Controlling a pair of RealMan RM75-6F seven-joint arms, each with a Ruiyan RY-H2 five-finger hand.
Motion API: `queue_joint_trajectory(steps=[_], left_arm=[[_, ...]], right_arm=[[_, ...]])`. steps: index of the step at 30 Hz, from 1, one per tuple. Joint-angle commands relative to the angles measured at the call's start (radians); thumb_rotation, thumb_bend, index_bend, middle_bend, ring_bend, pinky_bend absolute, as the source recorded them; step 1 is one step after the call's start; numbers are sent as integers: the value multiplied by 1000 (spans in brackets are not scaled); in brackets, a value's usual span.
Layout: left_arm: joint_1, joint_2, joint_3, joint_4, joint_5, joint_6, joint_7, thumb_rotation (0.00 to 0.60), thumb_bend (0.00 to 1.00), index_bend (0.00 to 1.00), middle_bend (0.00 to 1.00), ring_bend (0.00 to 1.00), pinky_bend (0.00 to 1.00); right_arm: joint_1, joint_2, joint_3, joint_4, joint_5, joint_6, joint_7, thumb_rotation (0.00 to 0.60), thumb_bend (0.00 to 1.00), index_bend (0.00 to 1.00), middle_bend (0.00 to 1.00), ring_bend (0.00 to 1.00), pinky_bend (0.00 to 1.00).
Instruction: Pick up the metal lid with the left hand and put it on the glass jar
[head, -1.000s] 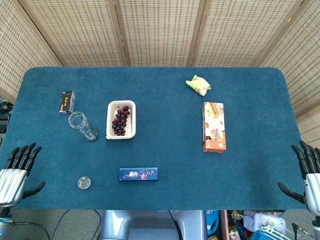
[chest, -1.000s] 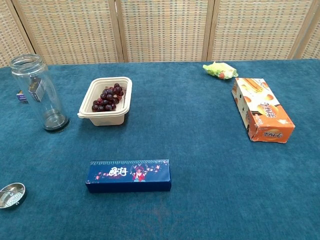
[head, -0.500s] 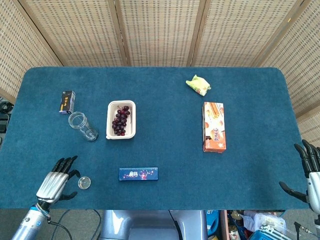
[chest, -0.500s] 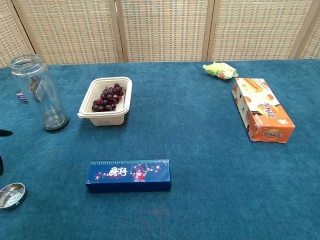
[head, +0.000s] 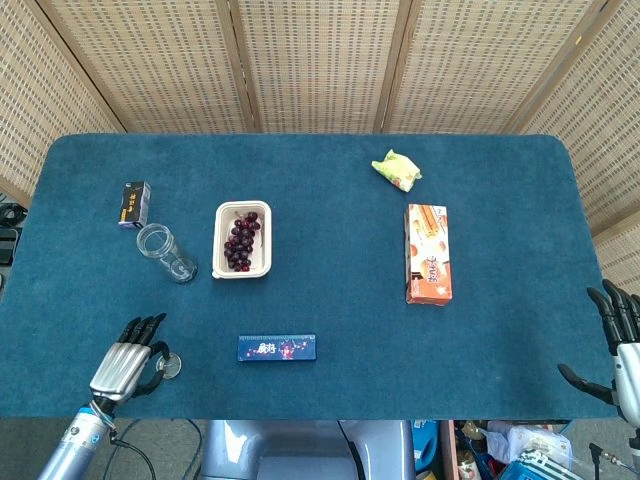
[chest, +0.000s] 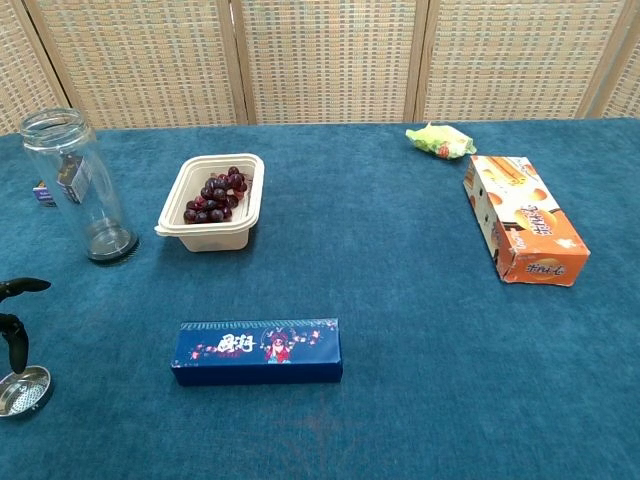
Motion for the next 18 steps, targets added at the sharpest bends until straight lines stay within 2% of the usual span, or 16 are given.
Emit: queue_joint_trajectory(steps=[1, 18], left_arm=[[-2, -3, 2, 3, -3, -2, -3, 600, 419, 493, 0, 0, 0], [-17, -19, 4, 21, -35, -14, 8, 600, 420, 530, 0, 0, 0]], right_arm=[[0, 1, 0, 0, 2, 0, 2, 600, 0, 0, 0, 0, 0], [3, 3, 0, 3, 8, -8, 14, 600, 0, 0, 0, 0, 0]])
